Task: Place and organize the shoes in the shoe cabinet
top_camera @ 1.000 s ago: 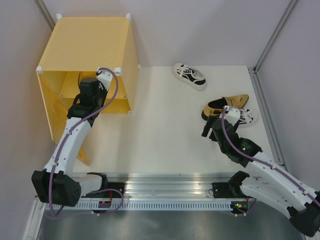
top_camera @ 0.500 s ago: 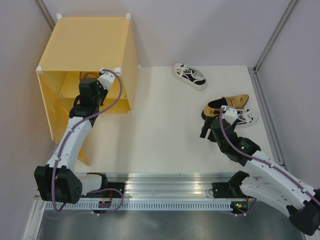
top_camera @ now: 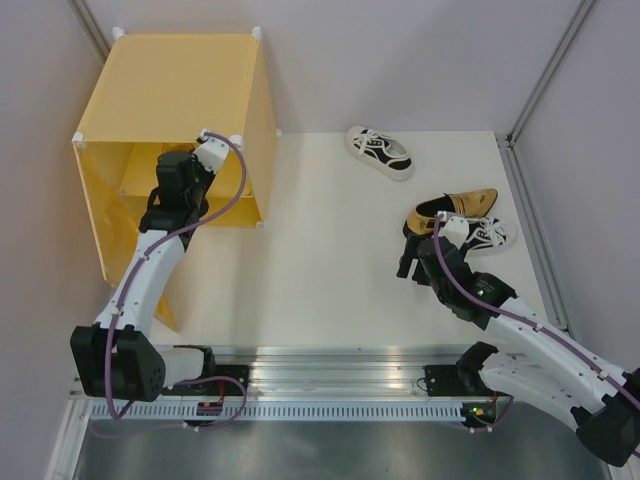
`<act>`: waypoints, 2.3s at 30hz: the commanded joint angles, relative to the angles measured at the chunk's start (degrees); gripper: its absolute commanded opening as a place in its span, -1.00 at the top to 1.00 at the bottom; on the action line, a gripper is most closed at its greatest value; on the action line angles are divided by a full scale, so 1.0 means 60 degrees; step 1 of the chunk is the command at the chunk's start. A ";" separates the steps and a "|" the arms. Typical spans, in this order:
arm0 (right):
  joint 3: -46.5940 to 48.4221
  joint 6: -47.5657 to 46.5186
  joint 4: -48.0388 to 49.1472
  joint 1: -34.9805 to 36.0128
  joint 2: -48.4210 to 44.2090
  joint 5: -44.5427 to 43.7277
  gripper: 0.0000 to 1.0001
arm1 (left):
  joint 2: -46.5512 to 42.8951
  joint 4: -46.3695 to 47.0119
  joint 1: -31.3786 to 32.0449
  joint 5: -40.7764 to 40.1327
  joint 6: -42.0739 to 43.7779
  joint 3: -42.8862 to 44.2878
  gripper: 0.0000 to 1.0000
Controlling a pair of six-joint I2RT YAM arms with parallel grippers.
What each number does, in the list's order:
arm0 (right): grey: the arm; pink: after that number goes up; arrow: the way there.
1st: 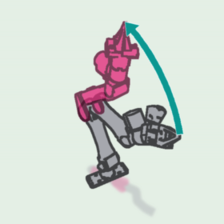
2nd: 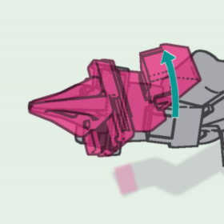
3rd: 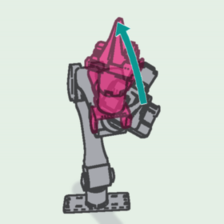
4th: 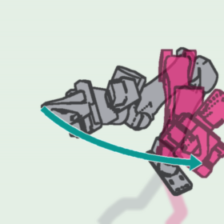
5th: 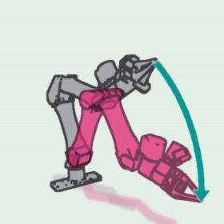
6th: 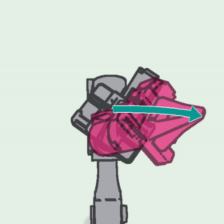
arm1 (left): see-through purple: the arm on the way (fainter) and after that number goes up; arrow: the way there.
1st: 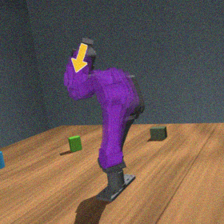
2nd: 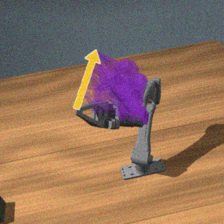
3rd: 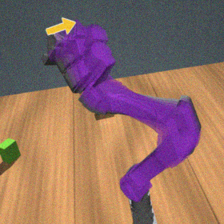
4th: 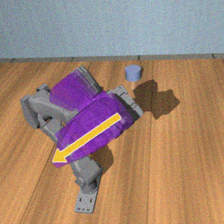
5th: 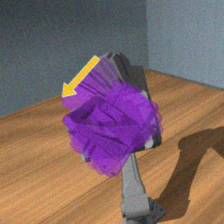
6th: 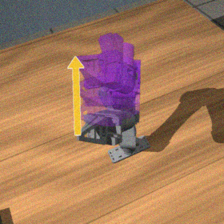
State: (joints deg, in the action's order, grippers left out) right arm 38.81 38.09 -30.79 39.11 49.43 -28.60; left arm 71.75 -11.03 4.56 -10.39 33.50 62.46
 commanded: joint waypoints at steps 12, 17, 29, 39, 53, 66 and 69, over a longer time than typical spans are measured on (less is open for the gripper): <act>0.0153 -0.0034 0.0224 -0.0029 -0.0020 0.0138 -0.76 | -0.0940 0.0346 -0.0042 0.0589 -0.1023 0.0430 -0.43; 0.0036 -0.0034 0.0341 -0.0015 -0.0050 0.0123 -0.76 | -0.1410 -0.0094 -0.0027 0.0634 -0.1992 0.0416 -0.87; -0.0418 0.0141 0.0487 -0.0015 -0.0284 0.0167 -0.76 | -0.2611 -0.2819 -0.0027 -0.1857 -0.7436 0.0372 -0.92; -0.0608 0.0039 0.0429 -0.0029 -0.0665 0.0050 -0.76 | -0.1837 -0.2836 -0.0027 -0.2852 -0.9200 -0.0170 -0.93; -0.0945 -0.0020 0.0634 -0.0015 -0.0724 0.0094 -0.77 | -0.1440 -0.0991 0.0046 -0.2589 -0.9744 -0.1605 -0.97; -0.1165 0.0010 0.0707 -0.0015 -0.0885 0.0108 -0.78 | -0.1147 0.1368 0.0075 -0.3233 -0.8733 -0.2660 -0.82; -0.1180 -0.0005 0.0722 -0.0030 -0.0929 0.0108 -0.77 | -0.1133 0.1764 0.0075 -0.3249 -0.8512 -0.2719 -0.65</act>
State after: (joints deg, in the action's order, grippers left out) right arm 32.14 38.11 -27.77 39.09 44.82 -27.86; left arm 64.88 -7.09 4.99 -27.53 -20.56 46.44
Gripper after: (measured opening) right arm 0.885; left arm 0.841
